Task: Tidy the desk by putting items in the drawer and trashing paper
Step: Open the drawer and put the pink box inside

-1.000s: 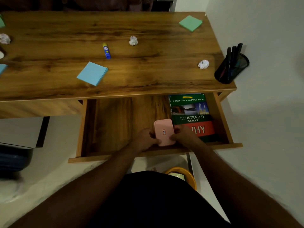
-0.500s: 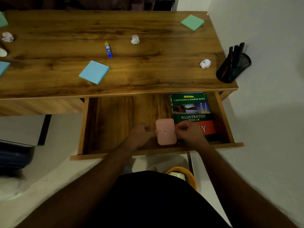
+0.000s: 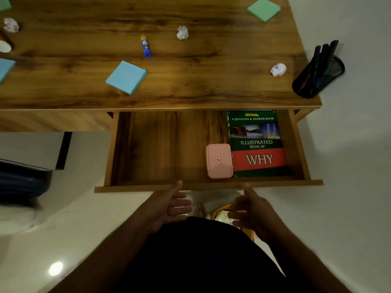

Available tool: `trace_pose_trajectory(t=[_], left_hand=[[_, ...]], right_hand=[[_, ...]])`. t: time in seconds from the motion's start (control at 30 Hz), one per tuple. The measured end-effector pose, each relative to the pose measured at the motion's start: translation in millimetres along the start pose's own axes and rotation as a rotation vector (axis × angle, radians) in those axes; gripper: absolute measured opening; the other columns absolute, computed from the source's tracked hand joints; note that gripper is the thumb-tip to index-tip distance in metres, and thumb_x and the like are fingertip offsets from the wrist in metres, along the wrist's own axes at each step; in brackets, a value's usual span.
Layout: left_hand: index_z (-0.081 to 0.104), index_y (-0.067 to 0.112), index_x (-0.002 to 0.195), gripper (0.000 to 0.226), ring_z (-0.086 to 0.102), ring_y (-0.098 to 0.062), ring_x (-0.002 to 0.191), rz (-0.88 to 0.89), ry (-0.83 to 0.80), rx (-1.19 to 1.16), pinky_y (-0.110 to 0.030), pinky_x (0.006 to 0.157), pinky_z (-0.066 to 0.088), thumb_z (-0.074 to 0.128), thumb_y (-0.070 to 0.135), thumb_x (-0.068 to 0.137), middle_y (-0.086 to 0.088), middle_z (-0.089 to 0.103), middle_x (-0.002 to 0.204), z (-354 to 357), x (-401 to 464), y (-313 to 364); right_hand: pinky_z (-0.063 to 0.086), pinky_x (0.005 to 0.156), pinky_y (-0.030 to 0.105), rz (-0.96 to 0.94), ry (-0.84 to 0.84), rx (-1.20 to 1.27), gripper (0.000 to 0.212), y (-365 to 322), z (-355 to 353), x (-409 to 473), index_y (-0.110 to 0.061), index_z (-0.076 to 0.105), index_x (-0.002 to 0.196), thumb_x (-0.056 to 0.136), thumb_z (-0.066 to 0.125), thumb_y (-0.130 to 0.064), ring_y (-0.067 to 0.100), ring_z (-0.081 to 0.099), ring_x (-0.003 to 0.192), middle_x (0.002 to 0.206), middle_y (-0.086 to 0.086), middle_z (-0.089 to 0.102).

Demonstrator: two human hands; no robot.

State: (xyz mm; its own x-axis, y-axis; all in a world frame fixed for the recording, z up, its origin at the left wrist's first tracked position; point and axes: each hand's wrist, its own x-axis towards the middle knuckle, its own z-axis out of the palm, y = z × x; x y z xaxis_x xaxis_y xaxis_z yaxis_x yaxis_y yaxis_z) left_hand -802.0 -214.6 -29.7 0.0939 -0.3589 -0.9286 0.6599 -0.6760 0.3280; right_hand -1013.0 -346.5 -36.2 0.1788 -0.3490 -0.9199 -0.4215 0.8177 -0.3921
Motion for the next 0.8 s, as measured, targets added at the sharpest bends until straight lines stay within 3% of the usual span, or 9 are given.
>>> trace_pose_trajectory(t=[0.07,0.13,0.2,0.33,0.47,0.67,0.8], left_hand=[[0.044,-0.003,0.133,0.067,0.068,-0.033,0.092,-0.066,-0.02,-0.054,-0.038,0.069,0.06,0.052,0.049,0.092,-0.026,0.062,0.121,-0.8,7.0,-3.5],[0.032,0.009,0.144,0.068,0.063,-0.04,0.097,-0.075,-0.009,-0.194,-0.043,0.07,0.059,0.054,0.048,0.092,-0.033,0.046,0.136,-1.1,15.7,-5.4],[0.032,0.016,0.147,0.066,0.057,-0.044,0.106,-0.031,0.044,-0.38,-0.046,0.072,0.054,0.056,0.043,0.092,-0.034,0.038,0.141,-3.3,25.8,-4.5],[0.041,0.011,0.141,0.053,0.057,-0.035,0.094,0.07,0.107,-0.563,-0.047,0.085,0.046,0.054,0.035,0.096,-0.024,0.045,0.129,-3.7,38.9,0.9],[0.042,0.006,0.137,0.046,0.055,-0.034,0.096,0.084,0.112,-0.593,-0.049,0.086,0.046,0.05,0.03,0.099,-0.027,0.043,0.137,-4.4,47.5,3.4],[0.046,0.012,0.13,0.046,0.049,-0.039,0.124,0.123,0.125,-0.584,-0.05,0.091,0.047,0.046,0.045,0.098,-0.023,0.046,0.133,0.0,56.1,23.7],[0.041,0.008,0.138,0.063,0.051,-0.035,0.118,0.127,0.104,-0.604,-0.052,0.103,0.042,0.045,0.054,0.095,-0.021,0.046,0.135,4.1,59.7,46.2]], right_hand=[[0.055,0.072,0.041,0.118,-0.094,0.12,0.069,1.7,3.0,7.0,-0.004,0.049,0.119,0.092,0.035,-0.066,0.038,0.068,0.095,0.108,0.024,0.066],[0.055,0.072,0.044,0.09,-0.097,0.256,0.064,-0.3,7.8,14.6,-0.014,0.039,0.129,0.092,0.036,-0.066,0.04,0.067,0.097,0.116,0.026,0.061],[0.056,0.071,0.045,0.039,-0.076,0.373,0.061,-5.2,11.8,23.1,-0.021,0.035,0.136,0.093,0.038,-0.064,0.042,0.067,0.096,0.119,0.026,0.059],[0.056,0.072,0.05,0.037,-0.022,0.481,0.055,-13.0,18.9,39.0,-0.023,0.037,0.138,0.096,0.039,-0.058,0.044,0.065,0.099,0.117,0.027,0.058],[0.054,0.074,0.051,-0.004,0.041,0.489,0.048,-13.1,30.0,47.5,-0.019,0.041,0.132,0.099,0.035,-0.054,0.044,0.064,0.1,0.114,0.027,0.061],[0.055,0.07,0.05,-0.081,0.027,0.443,0.044,-30.7,33.6,55.3,-0.02,0.04,0.131,0.1,0.034,-0.051,0.042,0.066,0.097,0.111,0.026,0.06],[0.055,0.074,0.05,-0.11,0.026,0.403,0.049,-49.5,38.0,63.5,-0.014,0.041,0.129,0.1,0.032,-0.053,0.041,0.066,0.097,0.113,0.026,0.06]])
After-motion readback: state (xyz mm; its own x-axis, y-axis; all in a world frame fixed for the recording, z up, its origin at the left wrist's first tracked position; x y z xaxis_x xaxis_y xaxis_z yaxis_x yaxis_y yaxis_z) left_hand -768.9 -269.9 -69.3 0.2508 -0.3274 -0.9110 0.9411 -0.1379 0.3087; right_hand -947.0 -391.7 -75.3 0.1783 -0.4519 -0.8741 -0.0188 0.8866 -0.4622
